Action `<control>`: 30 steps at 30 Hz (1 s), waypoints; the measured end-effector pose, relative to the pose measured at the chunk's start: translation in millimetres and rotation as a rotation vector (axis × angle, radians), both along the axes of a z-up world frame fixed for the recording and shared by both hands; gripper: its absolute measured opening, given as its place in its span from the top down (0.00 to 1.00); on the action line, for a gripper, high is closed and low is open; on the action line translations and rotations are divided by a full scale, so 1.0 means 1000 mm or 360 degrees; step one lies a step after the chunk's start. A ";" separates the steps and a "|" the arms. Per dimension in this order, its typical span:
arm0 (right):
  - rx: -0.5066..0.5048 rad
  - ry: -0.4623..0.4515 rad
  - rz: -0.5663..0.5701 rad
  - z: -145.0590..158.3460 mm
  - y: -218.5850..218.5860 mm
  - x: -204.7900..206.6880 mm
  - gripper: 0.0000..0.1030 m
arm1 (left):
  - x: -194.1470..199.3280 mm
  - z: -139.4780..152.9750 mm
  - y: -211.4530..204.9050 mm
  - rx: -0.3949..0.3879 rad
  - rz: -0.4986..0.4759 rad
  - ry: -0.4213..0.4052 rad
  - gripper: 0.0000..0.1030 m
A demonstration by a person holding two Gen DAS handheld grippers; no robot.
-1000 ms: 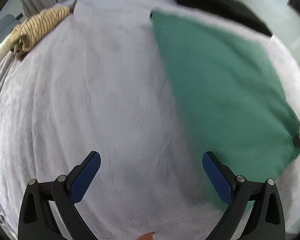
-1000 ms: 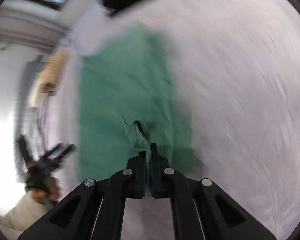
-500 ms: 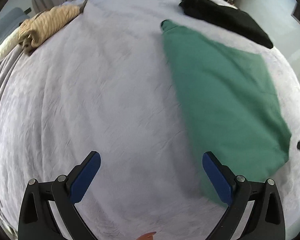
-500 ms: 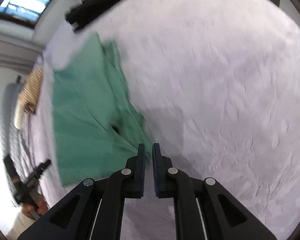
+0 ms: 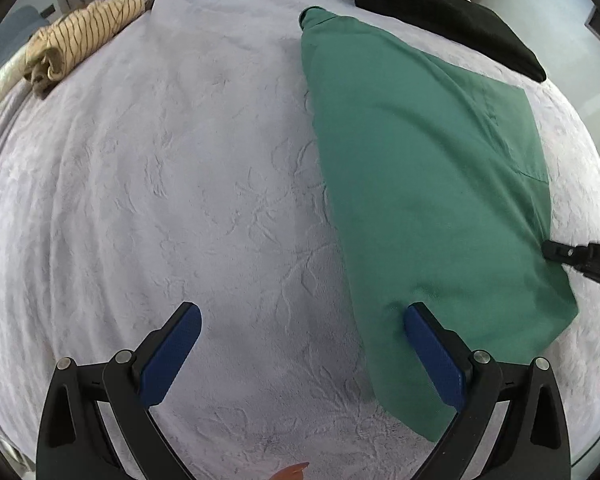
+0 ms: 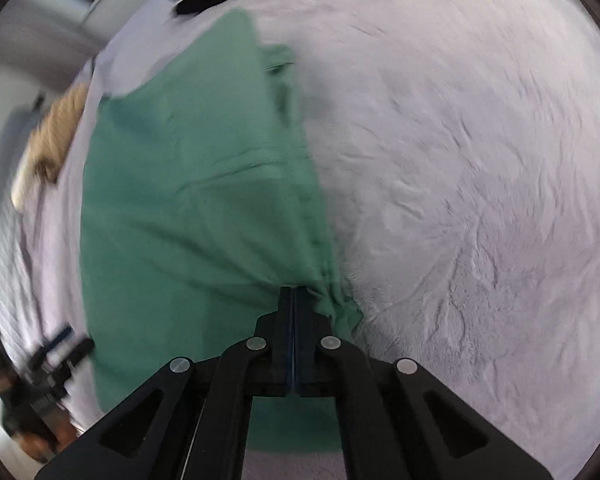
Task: Fold large clothes
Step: 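Open both tools and withdraw them from the jacket, then move both open tools to the edge of the folded green jacket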
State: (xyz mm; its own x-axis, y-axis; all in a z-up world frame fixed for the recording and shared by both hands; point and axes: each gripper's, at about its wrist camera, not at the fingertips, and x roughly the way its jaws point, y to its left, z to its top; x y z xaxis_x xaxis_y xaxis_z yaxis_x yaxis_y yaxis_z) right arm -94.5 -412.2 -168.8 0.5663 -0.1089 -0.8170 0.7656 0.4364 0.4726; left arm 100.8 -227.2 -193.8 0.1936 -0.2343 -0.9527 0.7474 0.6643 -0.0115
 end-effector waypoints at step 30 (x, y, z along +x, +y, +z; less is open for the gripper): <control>0.0055 0.0072 -0.0104 0.023 0.021 -0.061 0.42 | 0.005 -0.003 -0.006 0.0117 -0.0008 0.0037 0.01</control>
